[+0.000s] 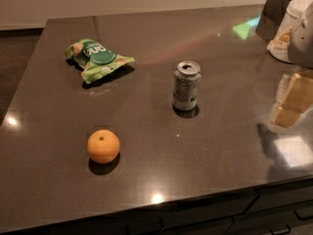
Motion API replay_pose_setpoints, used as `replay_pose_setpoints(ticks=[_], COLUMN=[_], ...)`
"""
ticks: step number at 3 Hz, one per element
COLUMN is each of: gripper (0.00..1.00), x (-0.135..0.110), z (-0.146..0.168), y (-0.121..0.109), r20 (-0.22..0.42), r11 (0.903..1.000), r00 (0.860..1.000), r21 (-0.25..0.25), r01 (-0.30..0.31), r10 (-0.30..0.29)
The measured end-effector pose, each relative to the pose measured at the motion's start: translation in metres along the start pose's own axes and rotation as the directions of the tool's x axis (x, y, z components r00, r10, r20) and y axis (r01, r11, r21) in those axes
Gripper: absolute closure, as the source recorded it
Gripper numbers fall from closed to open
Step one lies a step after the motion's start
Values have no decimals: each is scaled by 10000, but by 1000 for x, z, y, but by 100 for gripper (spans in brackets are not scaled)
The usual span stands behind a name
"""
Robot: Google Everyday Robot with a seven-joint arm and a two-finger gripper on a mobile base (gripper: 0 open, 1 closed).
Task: Move 7up can near orange
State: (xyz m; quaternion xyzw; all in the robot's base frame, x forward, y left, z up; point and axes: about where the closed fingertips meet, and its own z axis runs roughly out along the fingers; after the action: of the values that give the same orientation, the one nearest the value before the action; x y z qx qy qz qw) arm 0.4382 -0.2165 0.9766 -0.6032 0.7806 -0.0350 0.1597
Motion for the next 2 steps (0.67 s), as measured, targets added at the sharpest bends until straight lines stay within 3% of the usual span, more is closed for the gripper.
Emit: replay_pose_setpoints(ticks=[1, 2], gripper=[0, 0], x=[0, -16], z=[0, 8], y=[0, -4], r20=[1, 316], r11=[10000, 9999], r00=[10000, 9994], r21=[2, -7], r01=[0, 158], r10=[0, -157])
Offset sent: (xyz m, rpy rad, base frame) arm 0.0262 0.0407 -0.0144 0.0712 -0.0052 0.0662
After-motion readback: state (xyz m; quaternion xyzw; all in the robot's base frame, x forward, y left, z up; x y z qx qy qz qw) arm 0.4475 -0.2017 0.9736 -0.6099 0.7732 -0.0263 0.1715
